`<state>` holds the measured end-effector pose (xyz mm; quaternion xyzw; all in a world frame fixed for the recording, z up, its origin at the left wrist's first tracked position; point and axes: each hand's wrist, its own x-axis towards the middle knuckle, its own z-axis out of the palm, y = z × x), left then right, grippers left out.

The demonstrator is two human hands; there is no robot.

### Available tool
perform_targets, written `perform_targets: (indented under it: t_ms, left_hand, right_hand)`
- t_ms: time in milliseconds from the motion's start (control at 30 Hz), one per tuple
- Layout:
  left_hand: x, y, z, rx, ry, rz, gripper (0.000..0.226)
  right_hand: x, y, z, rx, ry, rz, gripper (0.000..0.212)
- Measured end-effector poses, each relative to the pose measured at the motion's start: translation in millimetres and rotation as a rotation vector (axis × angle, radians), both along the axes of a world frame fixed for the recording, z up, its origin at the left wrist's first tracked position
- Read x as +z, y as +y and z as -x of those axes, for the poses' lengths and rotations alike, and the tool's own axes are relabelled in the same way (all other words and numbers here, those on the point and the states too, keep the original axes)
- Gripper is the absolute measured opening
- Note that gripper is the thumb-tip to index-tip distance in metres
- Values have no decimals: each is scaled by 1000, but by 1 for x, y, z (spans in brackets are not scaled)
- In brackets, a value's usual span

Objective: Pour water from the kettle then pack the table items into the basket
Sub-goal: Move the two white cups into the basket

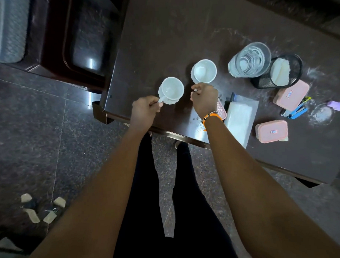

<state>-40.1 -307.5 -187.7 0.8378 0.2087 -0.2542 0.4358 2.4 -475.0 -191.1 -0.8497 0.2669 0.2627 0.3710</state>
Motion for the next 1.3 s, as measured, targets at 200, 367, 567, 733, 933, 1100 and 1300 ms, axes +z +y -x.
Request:
perform_targets:
  t_ms: [200,367,567,733,933,1100,1300]
  left_hand:
    - [11,4,-1,7,-7,46,15]
    - [22,27,-3,65,16,34,17]
    - [58,66,5,178,-62,25,17]
    - [99,127,10,424,-185,27,13]
    - [131,209,2,626,-384,-33,11]
    - [131,266,-27,665,-344,-111,12]
    - [113,310,-76,576,-221,-139,24]
  right_hand:
    - [-5,9,-1,30,-29,122,30]
    - [5,18,-3,174,-57,268,30]
    - [44,51,-6,285,-191,268,21]
    - [99,115,-19,387,-377,114,19]
    - [158,209,-63,541,-525,-181,20]
    - [163,292,-107,660,-520,-238,20]
    - [144,360,-153,761,-489,-80,25]
